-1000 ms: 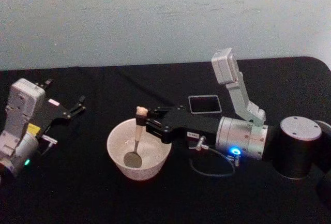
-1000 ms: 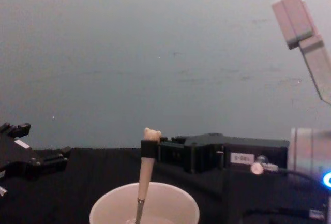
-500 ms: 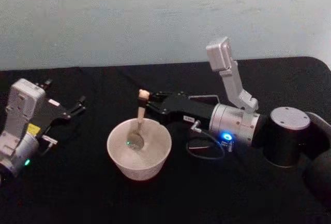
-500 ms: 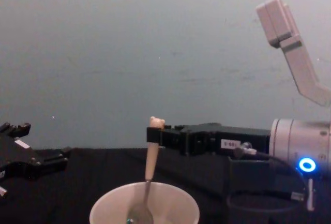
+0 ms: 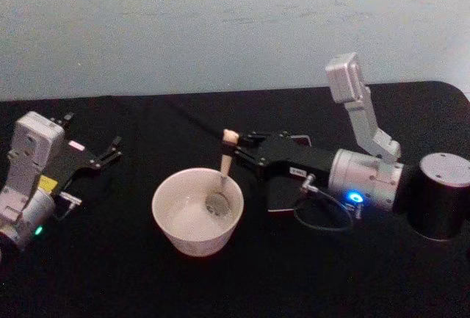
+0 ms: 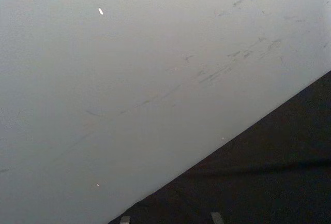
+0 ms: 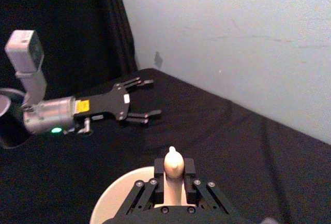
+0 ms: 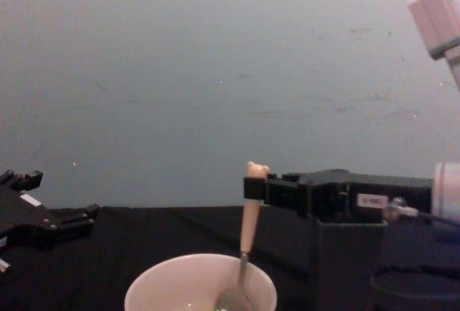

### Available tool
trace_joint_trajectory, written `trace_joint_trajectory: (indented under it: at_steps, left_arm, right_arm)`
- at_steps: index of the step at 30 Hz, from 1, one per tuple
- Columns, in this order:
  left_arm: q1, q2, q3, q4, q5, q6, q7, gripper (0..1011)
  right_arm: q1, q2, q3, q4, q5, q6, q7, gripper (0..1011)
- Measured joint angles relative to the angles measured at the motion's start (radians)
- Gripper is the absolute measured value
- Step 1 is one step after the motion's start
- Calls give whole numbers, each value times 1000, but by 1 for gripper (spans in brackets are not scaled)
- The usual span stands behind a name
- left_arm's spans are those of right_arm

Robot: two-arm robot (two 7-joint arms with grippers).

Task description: Pick up the stirring spoon with one hand, stir inside the cup, then place it back in its original position.

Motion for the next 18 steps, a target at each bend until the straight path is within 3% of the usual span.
trace_joint_trajectory:
  at_steps: [9,18]
  left_arm:
    - [0,0,0,0,0,0,0,1001]
    - [0,0,0,0,0,0,0,1001]
  right_arm:
    - [-44,66,0,-78,40,31,34,218]
    - [-40,50,-8,-86,67,31,16,221]
